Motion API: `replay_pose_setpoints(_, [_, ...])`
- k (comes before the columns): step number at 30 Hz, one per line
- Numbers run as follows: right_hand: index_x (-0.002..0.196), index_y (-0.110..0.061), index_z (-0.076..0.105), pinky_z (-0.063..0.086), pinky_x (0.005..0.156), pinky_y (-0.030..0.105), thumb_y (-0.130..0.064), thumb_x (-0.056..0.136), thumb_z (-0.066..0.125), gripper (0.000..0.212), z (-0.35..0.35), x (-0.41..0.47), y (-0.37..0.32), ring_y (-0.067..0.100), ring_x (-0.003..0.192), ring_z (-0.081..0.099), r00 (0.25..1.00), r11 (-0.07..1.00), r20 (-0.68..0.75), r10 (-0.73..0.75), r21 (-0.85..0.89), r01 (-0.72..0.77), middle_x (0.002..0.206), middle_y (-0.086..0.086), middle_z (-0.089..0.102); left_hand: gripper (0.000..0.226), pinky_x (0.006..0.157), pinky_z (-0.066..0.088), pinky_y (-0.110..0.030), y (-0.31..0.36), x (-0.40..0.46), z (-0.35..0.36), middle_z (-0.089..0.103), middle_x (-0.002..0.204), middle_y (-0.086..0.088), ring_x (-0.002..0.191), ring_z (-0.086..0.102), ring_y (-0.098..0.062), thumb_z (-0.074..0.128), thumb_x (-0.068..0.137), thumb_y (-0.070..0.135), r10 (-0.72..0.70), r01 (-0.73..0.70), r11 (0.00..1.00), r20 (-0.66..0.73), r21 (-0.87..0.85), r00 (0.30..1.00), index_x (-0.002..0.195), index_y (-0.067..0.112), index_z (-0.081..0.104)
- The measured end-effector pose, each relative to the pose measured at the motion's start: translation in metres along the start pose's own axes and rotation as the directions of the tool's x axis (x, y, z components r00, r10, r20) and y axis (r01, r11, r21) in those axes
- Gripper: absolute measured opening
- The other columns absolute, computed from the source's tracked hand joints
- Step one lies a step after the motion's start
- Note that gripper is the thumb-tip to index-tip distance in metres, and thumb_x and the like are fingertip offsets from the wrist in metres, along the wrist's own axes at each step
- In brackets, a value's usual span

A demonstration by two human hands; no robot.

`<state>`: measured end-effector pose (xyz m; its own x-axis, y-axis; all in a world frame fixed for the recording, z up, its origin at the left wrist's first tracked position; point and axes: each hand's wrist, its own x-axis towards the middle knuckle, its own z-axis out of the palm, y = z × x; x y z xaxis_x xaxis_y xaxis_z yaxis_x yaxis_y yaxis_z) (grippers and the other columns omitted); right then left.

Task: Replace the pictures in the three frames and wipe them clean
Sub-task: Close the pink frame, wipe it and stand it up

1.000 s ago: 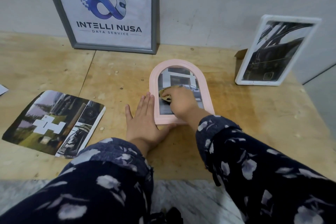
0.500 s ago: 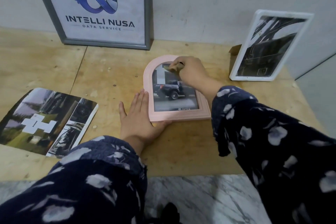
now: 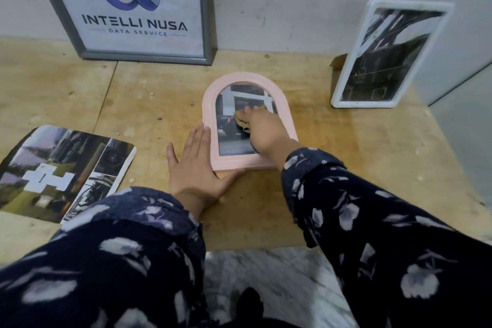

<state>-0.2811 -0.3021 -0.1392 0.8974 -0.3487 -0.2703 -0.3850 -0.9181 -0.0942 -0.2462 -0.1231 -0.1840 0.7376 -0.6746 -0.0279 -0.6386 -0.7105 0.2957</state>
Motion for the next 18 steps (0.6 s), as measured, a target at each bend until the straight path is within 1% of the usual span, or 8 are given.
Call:
replay_pose_setpoints(4, [0.148, -0.020, 0.032, 0.038, 0.108, 0.042, 0.007, 0.088, 0.041, 0.066, 0.008, -0.029, -0.007, 0.029, 0.138, 0.035, 0.999, 0.999, 0.014, 0.031, 0.030, -0.032, 0.152, 0.008, 0.035, 0.113, 0.117, -0.003, -0.054, 0.002, 0.000, 0.002, 0.005, 0.162, 0.006, 0.149, 0.001, -0.009, 0.021, 0.068, 0.091, -0.007, 0.007, 1.000, -0.011, 0.022, 1.000, 0.155, 0.019, 0.008])
replay_pose_setpoints(6, [0.147, -0.019, 0.035, 0.036, 0.109, 0.037, 0.001, 0.092, 0.043, 0.059, 0.011, -0.043, -0.009, 0.027, 0.135, 0.039, 0.998, 0.998, 0.019, 0.053, 0.045, -0.054, 0.149, 0.008, 0.039, 0.113, 0.117, -0.001, -0.055, 0.002, -0.002, 0.002, 0.006, 0.162, 0.006, 0.148, 0.002, -0.010, 0.022, 0.069, 0.091, -0.003, 0.004, 0.999, -0.015, 0.036, 1.000, 0.155, 0.019, 0.008])
replay_pose_setpoints(9, [0.137, -0.025, 0.053, 0.040, 0.105, 0.031, -0.003, 0.093, 0.045, 0.050, 0.004, -0.058, -0.005, 0.024, 0.125, 0.051, 0.999, 0.991, 0.025, 0.038, 0.126, -0.041, 0.141, 0.002, 0.053, 0.112, 0.117, -0.001, -0.055, 0.003, -0.003, 0.002, 0.006, 0.162, 0.006, 0.149, 0.002, -0.010, 0.023, 0.069, 0.091, -0.002, 0.002, 0.999, -0.014, 0.035, 1.000, 0.155, 0.019, 0.007])
replay_pose_setpoints(12, [0.116, -0.016, 0.068, 0.048, 0.095, 0.037, -0.004, 0.091, 0.052, 0.032, -0.024, -0.052, 0.008, 0.023, 0.104, 0.060, 0.993, 0.943, 0.068, 0.095, 0.313, -0.111, 0.118, 0.006, 0.066, 0.111, 0.117, -0.002, -0.055, 0.001, -0.001, 0.002, 0.003, 0.162, 0.006, 0.149, -0.001, -0.010, 0.023, 0.070, 0.090, 0.010, -0.010, 0.999, -0.008, 0.043, 1.000, 0.155, 0.020, 0.005])
replay_pose_setpoints(13, [0.109, -0.014, 0.071, 0.051, 0.091, 0.037, -0.002, 0.090, 0.054, 0.028, -0.032, -0.044, 0.015, 0.022, 0.097, 0.060, 0.989, 0.906, 0.029, 0.146, 0.397, -0.145, 0.109, 0.007, 0.068, 0.111, 0.117, -0.002, -0.055, 0.000, 0.000, 0.001, 0.002, 0.162, 0.006, 0.148, -0.002, -0.010, 0.023, 0.071, 0.090, 0.013, -0.013, 0.999, -0.004, 0.040, 1.000, 0.155, 0.020, 0.005])
replay_pose_setpoints(14, [0.105, -0.016, 0.072, 0.052, 0.088, 0.036, 0.003, 0.088, 0.053, 0.032, -0.039, -0.033, 0.021, 0.022, 0.096, 0.060, 0.980, 0.872, -0.023, 0.200, 0.460, -0.167, 0.106, 0.005, 0.067, 0.110, 0.117, -0.003, -0.055, 0.000, 0.000, 0.001, 0.001, 0.162, 0.006, 0.148, -0.002, -0.009, 0.023, 0.071, 0.090, 0.015, -0.015, 0.999, -0.002, 0.035, 1.000, 0.155, 0.021, 0.005])
replay_pose_setpoints(16, [0.110, -0.018, 0.071, 0.051, 0.089, 0.033, 0.012, 0.082, 0.047, 0.048, -0.047, -0.011, 0.027, 0.024, 0.104, 0.061, 0.953, 0.855, -0.149, 0.262, 0.495, -0.157, 0.117, 0.007, 0.066, 0.110, 0.117, -0.005, -0.054, 0.000, 0.000, 0.001, 0.001, 0.162, 0.007, 0.148, -0.003, -0.009, 0.022, 0.071, 0.091, 0.016, -0.016, 0.999, -0.004, 0.028, 1.000, 0.155, 0.021, 0.004])
replay_pose_setpoints(18, [0.120, -0.019, 0.067, 0.049, 0.095, 0.033, 0.016, 0.079, 0.041, 0.060, -0.050, 0.009, 0.026, 0.026, 0.109, 0.060, 0.937, 0.883, -0.247, 0.246, 0.455, -0.112, 0.124, 0.008, 0.063, 0.110, 0.117, -0.005, -0.054, 0.000, 0.000, 0.001, 0.000, 0.162, 0.007, 0.148, -0.004, -0.008, 0.023, 0.071, 0.091, 0.011, -0.011, 1.000, 0.001, 0.021, 1.000, 0.155, 0.021, 0.004])
